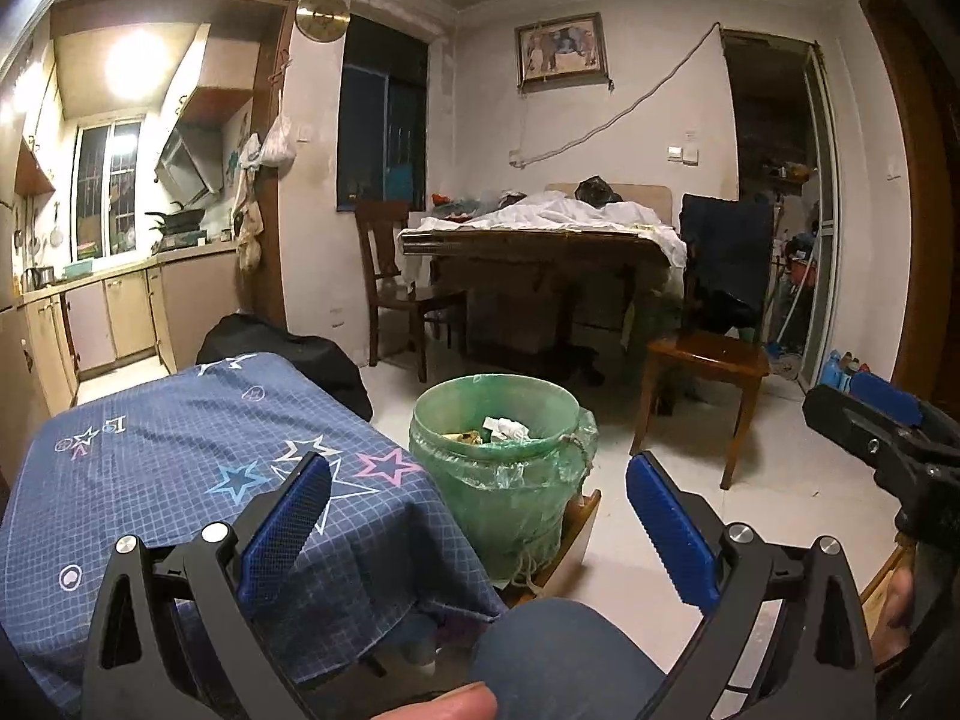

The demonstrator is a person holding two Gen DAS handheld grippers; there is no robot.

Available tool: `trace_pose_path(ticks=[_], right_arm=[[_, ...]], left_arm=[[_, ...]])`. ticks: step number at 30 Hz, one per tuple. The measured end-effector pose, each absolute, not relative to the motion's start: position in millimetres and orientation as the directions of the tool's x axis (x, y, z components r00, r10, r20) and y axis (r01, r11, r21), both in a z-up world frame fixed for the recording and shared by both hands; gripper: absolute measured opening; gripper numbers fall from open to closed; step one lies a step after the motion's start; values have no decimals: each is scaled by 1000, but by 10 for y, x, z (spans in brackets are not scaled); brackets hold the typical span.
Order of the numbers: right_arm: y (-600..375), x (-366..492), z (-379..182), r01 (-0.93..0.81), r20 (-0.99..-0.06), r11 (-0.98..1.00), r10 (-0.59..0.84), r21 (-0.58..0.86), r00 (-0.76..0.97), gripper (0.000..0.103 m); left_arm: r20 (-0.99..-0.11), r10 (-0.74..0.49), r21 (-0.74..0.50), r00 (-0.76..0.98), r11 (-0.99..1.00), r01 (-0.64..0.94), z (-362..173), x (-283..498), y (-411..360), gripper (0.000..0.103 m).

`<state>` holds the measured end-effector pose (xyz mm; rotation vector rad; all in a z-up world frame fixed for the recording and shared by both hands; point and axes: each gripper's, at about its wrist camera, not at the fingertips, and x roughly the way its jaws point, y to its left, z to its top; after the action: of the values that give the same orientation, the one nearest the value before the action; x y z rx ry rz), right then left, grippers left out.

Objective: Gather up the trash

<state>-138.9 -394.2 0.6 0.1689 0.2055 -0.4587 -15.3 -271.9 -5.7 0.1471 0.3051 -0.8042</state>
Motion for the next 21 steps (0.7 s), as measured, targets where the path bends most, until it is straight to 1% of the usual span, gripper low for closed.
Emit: trace_pose_path(ticks=[7,15,21], right_arm=[[-3930,-1394,-140,451,-247,882,-411,134,877,97],[-3910,-1389,-178,452,-238,880,-413,142,879,97],[-3888,-1375,-186,451,-240,882,-411,140,879,97]], left_arm=[[-319,-677,12,663,697,717,-248,-93,-2752,98],[-234,-694,35,681,694,719,-266,-185,-2720,98],[-250,-693,27,676,693,720,-298,-156,-2754,98]])
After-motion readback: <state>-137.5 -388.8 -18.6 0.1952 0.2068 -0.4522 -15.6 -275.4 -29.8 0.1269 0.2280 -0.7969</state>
